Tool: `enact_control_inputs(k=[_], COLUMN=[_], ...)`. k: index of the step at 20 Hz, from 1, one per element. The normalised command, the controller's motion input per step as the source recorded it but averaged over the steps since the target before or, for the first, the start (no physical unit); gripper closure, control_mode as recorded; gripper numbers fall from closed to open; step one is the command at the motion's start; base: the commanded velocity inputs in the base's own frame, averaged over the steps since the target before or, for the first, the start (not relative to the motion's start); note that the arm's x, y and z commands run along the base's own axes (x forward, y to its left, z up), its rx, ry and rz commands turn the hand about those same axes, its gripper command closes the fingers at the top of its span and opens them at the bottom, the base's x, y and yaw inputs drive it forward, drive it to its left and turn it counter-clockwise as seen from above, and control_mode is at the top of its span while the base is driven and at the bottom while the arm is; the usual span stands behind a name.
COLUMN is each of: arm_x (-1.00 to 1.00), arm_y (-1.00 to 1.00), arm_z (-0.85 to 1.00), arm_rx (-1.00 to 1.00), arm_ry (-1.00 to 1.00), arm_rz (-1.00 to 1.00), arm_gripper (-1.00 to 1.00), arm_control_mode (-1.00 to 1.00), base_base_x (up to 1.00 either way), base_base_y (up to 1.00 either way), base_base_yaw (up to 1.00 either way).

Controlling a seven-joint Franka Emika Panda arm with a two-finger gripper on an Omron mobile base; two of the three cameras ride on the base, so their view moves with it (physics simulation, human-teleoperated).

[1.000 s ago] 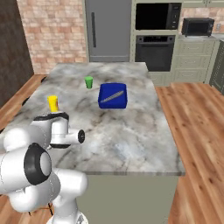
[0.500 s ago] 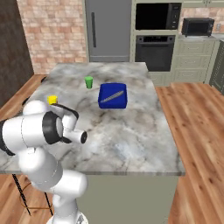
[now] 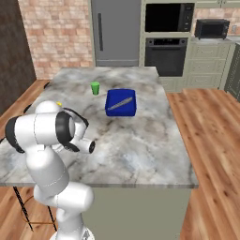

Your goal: Place the drinks on the dining counter in a tight cluster.

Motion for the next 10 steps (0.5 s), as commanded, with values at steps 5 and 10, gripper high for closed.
enact_control_inputs(k=[5, 10], arm_x=[-0.01, 0.0], arm_y=[0.0, 0.0], arm_z=[0.0, 0.0], arm_rx=[0.0, 0.0], arm_ry=[-0.03, 0.0], arm_rz=[0.0, 0.0], arm_gripper=[-1.0, -1.0], arm_control_mode=[-1.0, -1.0], base_base_x=[0.0, 0.0], base_base_y=[0.0, 0.0], base_base_yaw=[0.0, 0.0])
